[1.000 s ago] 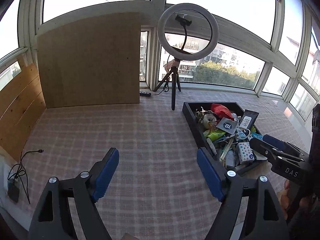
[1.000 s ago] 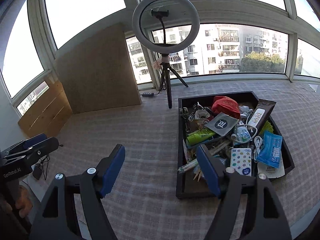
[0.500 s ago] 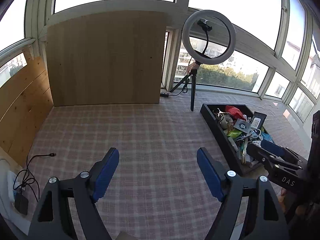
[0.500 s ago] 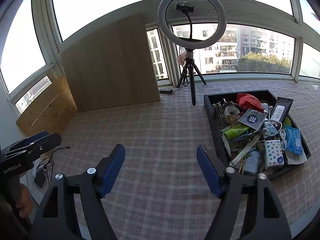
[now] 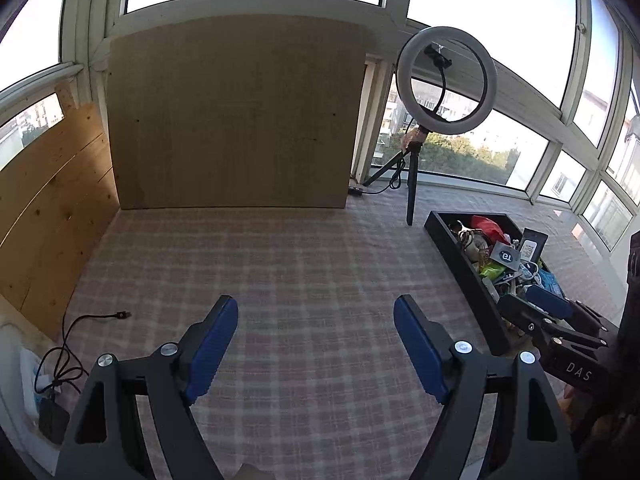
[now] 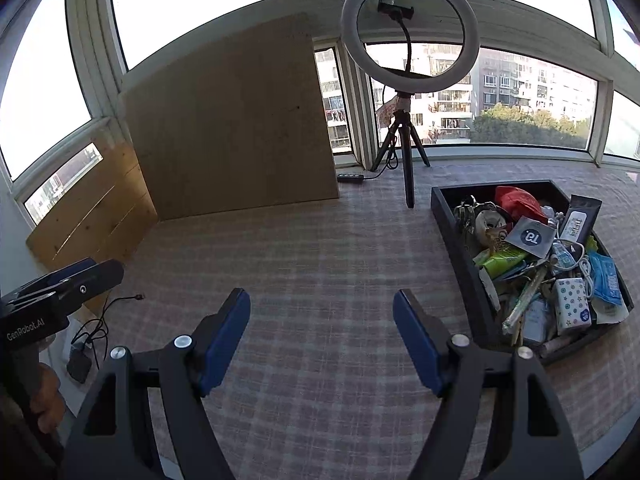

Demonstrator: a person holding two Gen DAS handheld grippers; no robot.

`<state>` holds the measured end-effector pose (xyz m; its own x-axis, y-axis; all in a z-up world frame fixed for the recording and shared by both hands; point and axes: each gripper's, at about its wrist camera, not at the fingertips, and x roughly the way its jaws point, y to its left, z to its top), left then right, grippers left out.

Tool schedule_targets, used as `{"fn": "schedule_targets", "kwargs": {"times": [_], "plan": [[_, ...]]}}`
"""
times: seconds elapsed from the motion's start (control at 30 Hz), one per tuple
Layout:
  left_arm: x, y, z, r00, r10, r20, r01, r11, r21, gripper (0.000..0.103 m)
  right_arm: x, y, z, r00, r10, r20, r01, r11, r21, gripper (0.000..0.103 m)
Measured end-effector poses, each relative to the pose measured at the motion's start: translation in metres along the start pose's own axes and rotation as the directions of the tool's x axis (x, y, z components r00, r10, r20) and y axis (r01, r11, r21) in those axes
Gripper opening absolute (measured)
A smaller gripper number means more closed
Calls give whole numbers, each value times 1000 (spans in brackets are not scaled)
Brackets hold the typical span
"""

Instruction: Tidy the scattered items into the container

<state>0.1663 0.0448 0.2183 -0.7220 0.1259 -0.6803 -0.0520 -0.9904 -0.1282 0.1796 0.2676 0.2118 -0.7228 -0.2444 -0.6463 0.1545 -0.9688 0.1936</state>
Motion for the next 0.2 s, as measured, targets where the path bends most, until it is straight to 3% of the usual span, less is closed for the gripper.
{"fn": "schedule_targets", "kwargs": {"times": [0.2], "plan": [[3,15,-2,1000,19,6,-19,1000,-13,79,11,12,-2,1000,2,-19,-2,1000,-10,73]]}}
